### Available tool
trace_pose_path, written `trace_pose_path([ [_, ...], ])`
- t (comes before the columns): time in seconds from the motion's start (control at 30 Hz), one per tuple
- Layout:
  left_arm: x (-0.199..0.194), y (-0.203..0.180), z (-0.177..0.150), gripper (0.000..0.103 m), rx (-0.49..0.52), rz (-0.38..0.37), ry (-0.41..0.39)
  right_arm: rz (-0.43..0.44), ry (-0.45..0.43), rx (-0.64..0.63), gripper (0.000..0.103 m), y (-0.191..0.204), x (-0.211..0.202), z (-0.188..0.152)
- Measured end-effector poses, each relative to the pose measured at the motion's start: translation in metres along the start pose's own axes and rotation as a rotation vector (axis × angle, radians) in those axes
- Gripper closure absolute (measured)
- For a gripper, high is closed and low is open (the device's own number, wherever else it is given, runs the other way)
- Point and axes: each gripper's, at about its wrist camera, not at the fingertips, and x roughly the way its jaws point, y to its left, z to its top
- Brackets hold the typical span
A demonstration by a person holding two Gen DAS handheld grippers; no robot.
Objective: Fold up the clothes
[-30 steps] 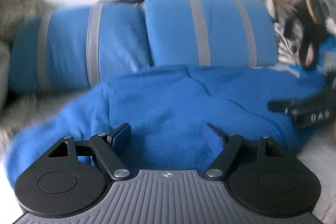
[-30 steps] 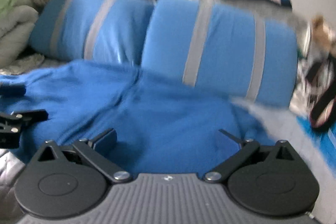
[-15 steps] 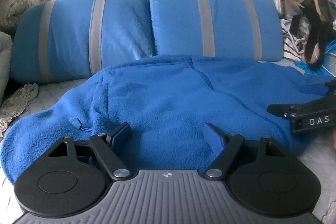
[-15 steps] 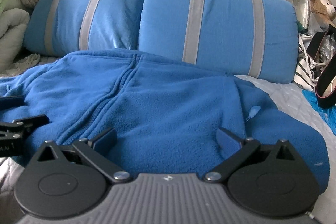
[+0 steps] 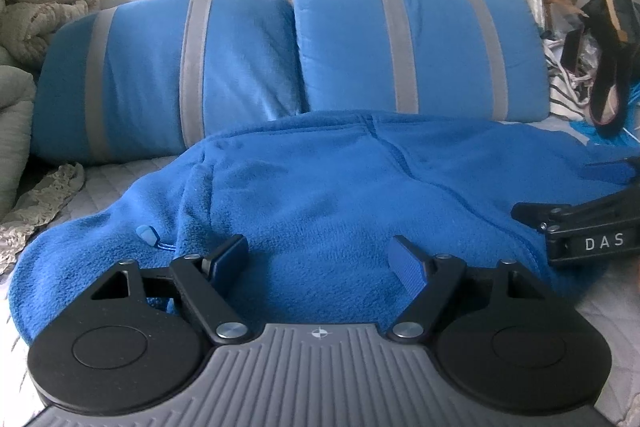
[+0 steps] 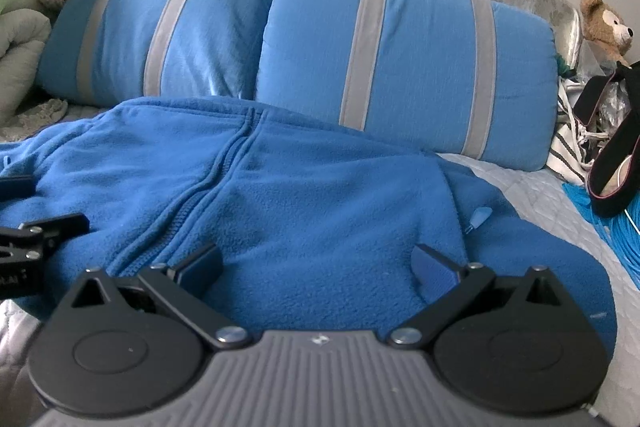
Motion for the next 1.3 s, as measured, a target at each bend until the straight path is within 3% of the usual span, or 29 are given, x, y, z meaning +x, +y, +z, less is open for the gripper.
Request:
trace_pose_path([
  [0.47, -0.001, 0.002, 0.005, 0.026, -0.001, -0.002, 0.006, 0.002, 0.001, -0.029, 0.0, 0.001, 0.0, 0.004],
  [0.57, -0.001, 0.011, 0.023, 0.026, 0.003, -0.084, 0.003, -0.002, -0.004, -0.071, 0.0, -0.004, 0.0, 0.016],
  [0.63, -0.007, 0.025, 0.041, 0.026, -0.016, -0.125, -0.047, -0.029, -0.015, -0.061, 0.0, -0.015, 0.0, 0.026],
  [0.73, -0.013, 0.048, 0.069, 0.026, -0.03, -0.089, -0.096, -0.068, -0.03, -0.045, 0.0, -0.031, 0.001, 0.042],
  [0.8, -0.011, 0.063, 0.084, 0.026, -0.038, -0.066, -0.093, -0.036, 0.007, 0.069, 0.0, -0.058, 0.004, 0.056],
  [0.9, 0.004, 0.094, 0.099, 0.026, -0.105, -0.086, -0.001, 0.079, 0.077, 0.282, 0.0, -0.105, 0.014, 0.068],
  [1.0, 0.02, 0.128, 0.104, 0.026, -0.204, -0.124, 0.104, 0.141, 0.126, 0.406, 0.0, -0.14, 0.022, 0.072],
  [1.2, 0.061, 0.187, 0.105, 0.025, -0.286, -0.212, 0.336, 0.152, 0.189, 0.325, 0.0, -0.166, 0.034, 0.082],
  [1.3, 0.076, 0.203, 0.102, 0.025, -0.28, -0.2, 0.424, 0.161, 0.213, 0.273, 0.0, -0.175, 0.042, 0.085],
])
